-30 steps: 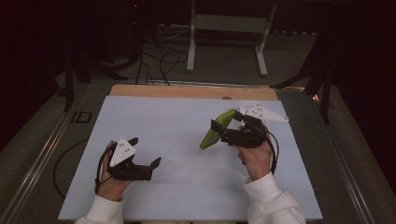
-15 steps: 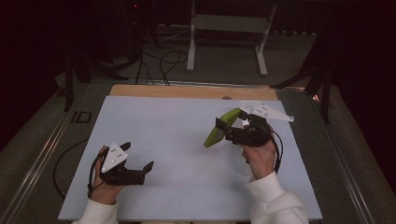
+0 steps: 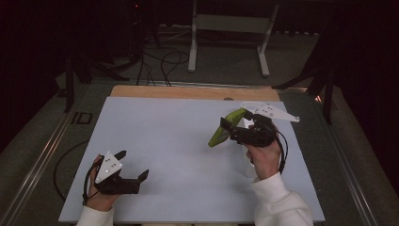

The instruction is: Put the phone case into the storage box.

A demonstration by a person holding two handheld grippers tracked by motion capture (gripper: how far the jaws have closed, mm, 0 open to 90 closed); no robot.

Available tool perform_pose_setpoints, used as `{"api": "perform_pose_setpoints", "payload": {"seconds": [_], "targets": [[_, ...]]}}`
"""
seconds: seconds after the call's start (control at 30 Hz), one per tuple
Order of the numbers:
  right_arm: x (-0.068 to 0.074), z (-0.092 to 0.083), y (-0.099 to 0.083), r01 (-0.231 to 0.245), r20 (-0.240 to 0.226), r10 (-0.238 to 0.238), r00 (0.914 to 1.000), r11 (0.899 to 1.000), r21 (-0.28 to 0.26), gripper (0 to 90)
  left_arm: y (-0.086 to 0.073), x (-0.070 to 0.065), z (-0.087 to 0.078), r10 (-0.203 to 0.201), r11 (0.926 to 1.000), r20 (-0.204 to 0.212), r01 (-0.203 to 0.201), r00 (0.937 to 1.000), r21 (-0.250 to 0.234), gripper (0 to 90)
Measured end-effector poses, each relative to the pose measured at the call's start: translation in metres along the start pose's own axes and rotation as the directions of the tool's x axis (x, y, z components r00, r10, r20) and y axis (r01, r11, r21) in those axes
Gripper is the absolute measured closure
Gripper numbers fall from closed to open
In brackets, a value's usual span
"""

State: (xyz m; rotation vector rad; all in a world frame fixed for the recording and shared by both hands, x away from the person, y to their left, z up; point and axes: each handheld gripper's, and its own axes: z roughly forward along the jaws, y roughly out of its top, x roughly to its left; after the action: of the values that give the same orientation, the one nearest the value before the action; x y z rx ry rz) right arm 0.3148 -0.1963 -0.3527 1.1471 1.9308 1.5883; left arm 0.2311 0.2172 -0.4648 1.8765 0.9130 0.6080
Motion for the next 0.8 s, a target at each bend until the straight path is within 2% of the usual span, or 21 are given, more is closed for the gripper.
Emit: {"api": "perform_pose_setpoints", "payload": {"seconds": [0.27, 0.67, 0.8], "targets": [[-0.004, -0.001, 0.000, -0.007, 0.011, 0.007, 0.9999, 1.000, -0.002, 15.5, -0.013, 0.003, -0.005, -0.014, 0.9999, -0.014, 0.014, 0.9998, -0.003, 0.0], [-0.014, -0.003, 0.002, -0.018, 0.039, 0.018, 0.9991, 1.000, -0.012, 15.5, -0.021, 0.004, -0.012, -0.028, 0.9994, -0.027, 0.027, 0.9992, -0.019, 0.0], [-0.020, -0.004, 0.003, -0.026, 0.062, 0.027, 0.9977, 0.999, -0.021, 15.5, -0.025, 0.006, -0.013, -0.034, 0.9993, -0.034, 0.033, 0.9989, -0.018, 0.0]]}}
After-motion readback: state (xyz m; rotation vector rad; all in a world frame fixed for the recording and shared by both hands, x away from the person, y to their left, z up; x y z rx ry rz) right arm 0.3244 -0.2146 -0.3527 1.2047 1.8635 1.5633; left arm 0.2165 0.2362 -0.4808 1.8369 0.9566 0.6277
